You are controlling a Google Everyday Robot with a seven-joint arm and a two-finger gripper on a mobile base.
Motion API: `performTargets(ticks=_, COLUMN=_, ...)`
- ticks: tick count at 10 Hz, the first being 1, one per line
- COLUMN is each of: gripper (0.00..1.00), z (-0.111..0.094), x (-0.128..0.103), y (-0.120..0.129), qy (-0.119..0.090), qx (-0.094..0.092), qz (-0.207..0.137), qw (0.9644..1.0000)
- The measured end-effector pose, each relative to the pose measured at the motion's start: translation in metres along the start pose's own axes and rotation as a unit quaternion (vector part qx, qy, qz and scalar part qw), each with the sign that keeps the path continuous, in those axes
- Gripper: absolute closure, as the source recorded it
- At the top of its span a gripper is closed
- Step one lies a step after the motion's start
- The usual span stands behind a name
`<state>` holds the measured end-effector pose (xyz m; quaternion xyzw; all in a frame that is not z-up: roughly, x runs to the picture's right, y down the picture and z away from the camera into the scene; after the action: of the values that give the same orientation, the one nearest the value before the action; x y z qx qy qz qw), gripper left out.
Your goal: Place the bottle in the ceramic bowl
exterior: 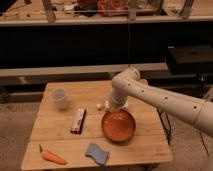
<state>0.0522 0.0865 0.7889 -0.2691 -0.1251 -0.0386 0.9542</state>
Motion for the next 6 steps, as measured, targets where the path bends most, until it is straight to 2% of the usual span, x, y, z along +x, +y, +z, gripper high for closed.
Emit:
performTargets(ticks=2, gripper=0.31, z=-0.016, x=0.018, y=-0.026, qy=-0.006, qx=0.007, qz=-0.026, qw=0.9996)
performTargets(ticks=3, gripper=0.22, z=-0.018, x=0.023, y=-0.035, qy=-0.008, qx=0.005, qz=-0.039, qw=0.9992)
performTargets(ticks=6, gripper=0.2, z=-0.011, x=0.046, y=-0.046, qy=-0.012, qx=-0.006, qz=-0.054, qw=0.9984)
